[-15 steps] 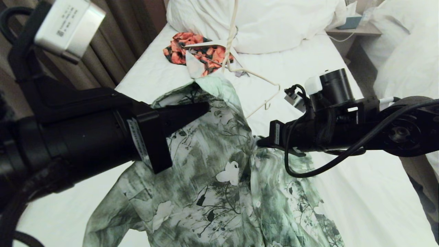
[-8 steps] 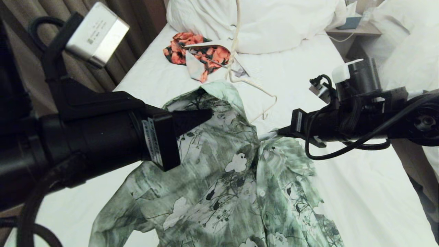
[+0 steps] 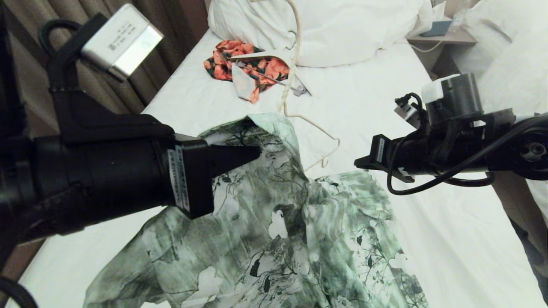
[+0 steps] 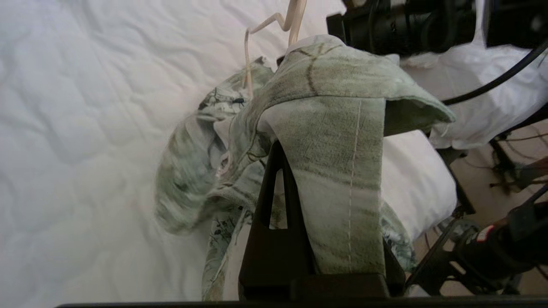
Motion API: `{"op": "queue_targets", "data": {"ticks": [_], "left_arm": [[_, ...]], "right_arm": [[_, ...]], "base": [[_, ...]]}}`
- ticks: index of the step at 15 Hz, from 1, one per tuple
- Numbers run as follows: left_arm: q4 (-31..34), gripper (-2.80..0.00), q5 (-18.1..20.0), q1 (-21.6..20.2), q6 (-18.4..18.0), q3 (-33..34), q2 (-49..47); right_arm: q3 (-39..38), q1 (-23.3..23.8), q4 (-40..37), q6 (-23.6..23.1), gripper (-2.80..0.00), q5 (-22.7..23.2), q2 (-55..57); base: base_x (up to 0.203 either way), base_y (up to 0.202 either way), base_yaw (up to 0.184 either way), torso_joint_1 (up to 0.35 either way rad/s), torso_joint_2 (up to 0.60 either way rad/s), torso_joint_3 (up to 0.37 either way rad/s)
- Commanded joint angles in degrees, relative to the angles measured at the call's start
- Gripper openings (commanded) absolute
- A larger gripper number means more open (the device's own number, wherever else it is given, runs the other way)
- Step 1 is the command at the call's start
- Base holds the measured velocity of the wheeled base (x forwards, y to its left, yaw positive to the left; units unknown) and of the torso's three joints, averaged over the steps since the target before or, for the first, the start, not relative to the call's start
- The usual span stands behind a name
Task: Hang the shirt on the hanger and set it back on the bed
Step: Hook the other side of the shirt onto the hanger
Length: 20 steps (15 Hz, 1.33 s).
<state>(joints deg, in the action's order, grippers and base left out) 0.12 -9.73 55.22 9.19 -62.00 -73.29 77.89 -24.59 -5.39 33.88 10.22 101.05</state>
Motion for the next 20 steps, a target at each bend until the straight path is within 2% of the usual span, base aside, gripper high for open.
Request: {"op": "queue_targets", "data": {"ticks": [1,5,6,7,11,20], "left_arm": [[0.06,-2.8,-0.12,0.07,0.13,-0.41,0.25],[-0.29,-2.8,-0.25,0.07,0.69,-1.36,0.59],[-0.29,-2.8,-0.29,0.07,0.98,-1.65,0.99],[-0.26,-2.8,-0.29,0.02,1.14,-1.99,1.92],[-0.26,-2.8,-0.55,-0.29,1.19,-2.78,2.98],[-0.29,-2.8,-0.56,-0.29,1.19,-2.92,3.5]], "right_arm": [[-0.01,-0.17,-0.15,0.31,-2.8,0.16,-0.06],[-0.74,-4.1,-0.41,0.74,-2.8,0.24,0.19],[-0.2,-5.25,-0.37,2.25,-2.8,0.29,0.33],[1.75,-6.42,-0.46,4.22,0.0,0.38,0.71],[8.88,-9.52,-4.64,7.16,0.0,0.42,4.39],[13.7,-14.26,-4.45,7.43,0.0,0.33,11.08]], "base": [[0.0,0.0,0.0,0.0,0.0,0.0],[0.0,0.0,0.0,0.0,0.0,0.0],[0.0,0.0,0.0,0.0,0.0,0.0],[0.0,0.0,0.0,0.0,0.0,0.0],[0.0,0.0,0.0,0.0,0.0,0.0],[0.0,0.0,0.0,0.0,0.0,0.0]]}}
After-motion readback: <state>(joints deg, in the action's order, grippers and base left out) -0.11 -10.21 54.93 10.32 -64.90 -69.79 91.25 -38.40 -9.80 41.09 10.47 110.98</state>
